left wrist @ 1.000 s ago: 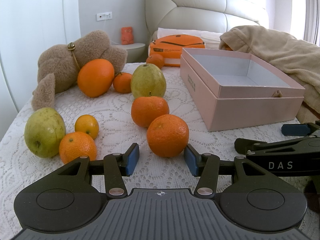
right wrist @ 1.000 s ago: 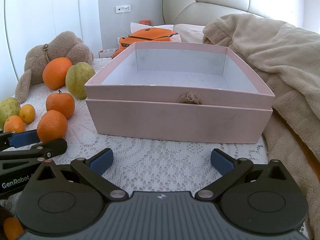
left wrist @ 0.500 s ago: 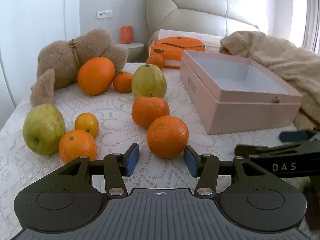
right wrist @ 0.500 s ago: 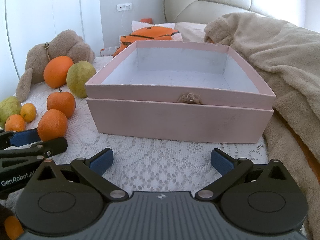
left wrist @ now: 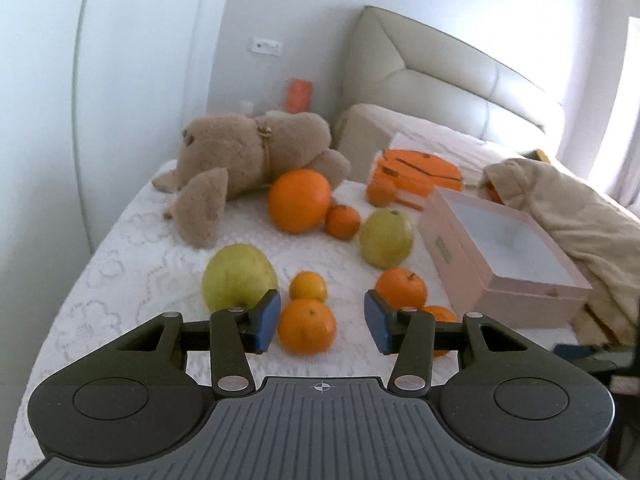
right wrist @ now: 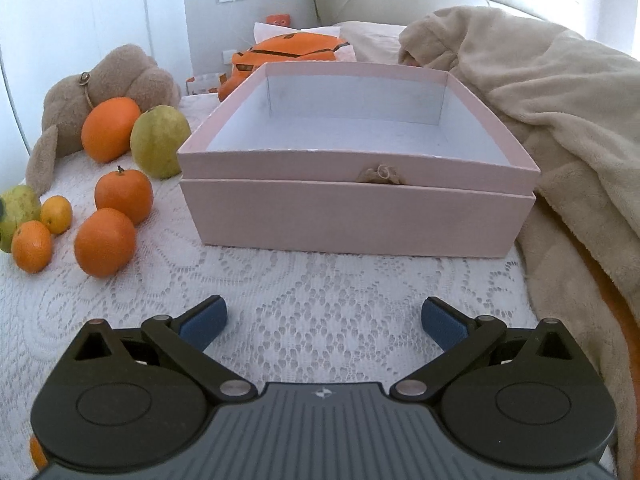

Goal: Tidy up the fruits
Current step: 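Grasp the small orange on the bed with the right gripper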

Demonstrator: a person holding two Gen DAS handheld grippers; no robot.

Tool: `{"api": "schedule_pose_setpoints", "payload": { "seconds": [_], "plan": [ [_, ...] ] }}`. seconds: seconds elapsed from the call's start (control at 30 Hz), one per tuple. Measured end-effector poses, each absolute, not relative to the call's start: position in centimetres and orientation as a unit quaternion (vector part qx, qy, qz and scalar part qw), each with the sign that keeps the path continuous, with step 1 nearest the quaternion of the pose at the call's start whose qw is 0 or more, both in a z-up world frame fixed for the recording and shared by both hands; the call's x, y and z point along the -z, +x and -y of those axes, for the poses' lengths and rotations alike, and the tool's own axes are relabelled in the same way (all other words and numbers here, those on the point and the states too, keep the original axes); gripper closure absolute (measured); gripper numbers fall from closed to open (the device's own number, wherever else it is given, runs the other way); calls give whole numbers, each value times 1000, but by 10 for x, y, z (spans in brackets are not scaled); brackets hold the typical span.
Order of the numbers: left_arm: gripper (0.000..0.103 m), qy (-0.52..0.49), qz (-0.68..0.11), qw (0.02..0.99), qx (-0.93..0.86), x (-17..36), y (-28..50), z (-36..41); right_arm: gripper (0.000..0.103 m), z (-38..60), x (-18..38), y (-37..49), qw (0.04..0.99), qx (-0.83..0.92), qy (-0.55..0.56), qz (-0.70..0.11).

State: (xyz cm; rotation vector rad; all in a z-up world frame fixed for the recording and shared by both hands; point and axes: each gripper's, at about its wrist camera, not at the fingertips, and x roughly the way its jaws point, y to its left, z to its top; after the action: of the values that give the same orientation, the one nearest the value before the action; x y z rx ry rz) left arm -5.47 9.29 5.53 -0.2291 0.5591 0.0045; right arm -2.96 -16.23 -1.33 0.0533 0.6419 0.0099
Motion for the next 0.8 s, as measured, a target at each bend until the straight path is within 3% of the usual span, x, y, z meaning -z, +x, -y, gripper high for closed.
{"api": "schedule_pose_setpoints", "payload": {
  "seconds": [0.13,0.27,0.5,0.8],
  "plan": [
    [52,-109,-285,952,16,-51,-66,-95,1,161,10,-36,947,-29,11,-320],
    [52,-117,-300,947,6,-44,-71,-103,9,148,1,-64,933,-146,5,-329],
    [52,-125,-311,942,1,-35,-75,-108,38,110,-10,-103,895,-294,-21,-333],
    [52,-128,-316,940,-3,-32,-73,-110,56,95,-5,-117,863,-357,-28,-357]
  ]
}}
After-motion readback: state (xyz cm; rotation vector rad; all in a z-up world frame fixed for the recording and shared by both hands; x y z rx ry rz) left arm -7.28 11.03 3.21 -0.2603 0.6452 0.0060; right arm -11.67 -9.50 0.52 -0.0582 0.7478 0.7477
